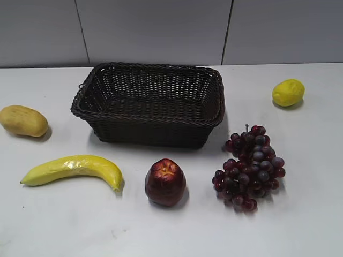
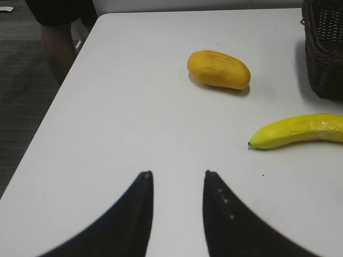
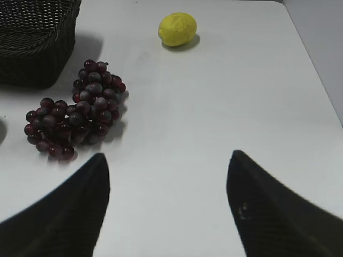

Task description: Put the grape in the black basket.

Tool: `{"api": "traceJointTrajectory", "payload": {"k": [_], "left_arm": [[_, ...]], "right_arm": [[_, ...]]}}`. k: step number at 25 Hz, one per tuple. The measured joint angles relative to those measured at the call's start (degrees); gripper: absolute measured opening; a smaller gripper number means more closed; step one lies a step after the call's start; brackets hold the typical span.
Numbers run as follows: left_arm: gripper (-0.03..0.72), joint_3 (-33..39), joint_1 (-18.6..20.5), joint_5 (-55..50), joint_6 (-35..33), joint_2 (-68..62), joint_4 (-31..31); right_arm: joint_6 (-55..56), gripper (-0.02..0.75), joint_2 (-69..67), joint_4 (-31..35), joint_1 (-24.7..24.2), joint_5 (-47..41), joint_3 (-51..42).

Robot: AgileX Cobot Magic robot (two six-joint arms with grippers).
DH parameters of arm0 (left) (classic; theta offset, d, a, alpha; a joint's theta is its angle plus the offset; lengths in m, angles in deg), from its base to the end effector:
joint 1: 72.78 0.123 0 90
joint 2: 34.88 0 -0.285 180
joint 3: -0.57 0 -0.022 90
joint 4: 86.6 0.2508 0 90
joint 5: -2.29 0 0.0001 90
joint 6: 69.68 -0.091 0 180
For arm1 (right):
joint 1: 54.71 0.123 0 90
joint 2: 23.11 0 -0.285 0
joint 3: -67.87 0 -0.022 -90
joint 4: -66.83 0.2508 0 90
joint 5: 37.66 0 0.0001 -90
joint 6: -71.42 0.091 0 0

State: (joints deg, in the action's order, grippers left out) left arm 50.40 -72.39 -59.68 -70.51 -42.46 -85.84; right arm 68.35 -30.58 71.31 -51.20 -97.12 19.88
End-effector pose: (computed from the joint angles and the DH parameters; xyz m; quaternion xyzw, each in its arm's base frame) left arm -0.0038 0.0010 0.2695 0.0031 0.8633 0.0120 0.5046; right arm -0.0065 0.0057 0.2821 -0.0497 0.8409 0.0411 0.5373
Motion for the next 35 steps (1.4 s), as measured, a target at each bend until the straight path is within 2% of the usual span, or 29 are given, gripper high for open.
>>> {"api": "traceJointTrajectory", "payload": {"k": [24, 29, 35], "left_arm": [[0.237, 0.0, 0.0, 0.0, 0.0, 0.0, 0.0], [0.237, 0.0, 0.0, 0.0, 0.0, 0.0, 0.0], [0.237, 0.0, 0.0, 0.0, 0.0, 0.0, 0.0]], "right_arm": [[0.0, 0.529, -0.2, 1.1, 0.0, 0.3, 0.2], [0.0, 0.651, -5.8, 2.2, 0.0, 7.7, 1.4], [-0.1, 0.669, -17.1, 7.3, 0.0, 21.7, 1.5]]}}
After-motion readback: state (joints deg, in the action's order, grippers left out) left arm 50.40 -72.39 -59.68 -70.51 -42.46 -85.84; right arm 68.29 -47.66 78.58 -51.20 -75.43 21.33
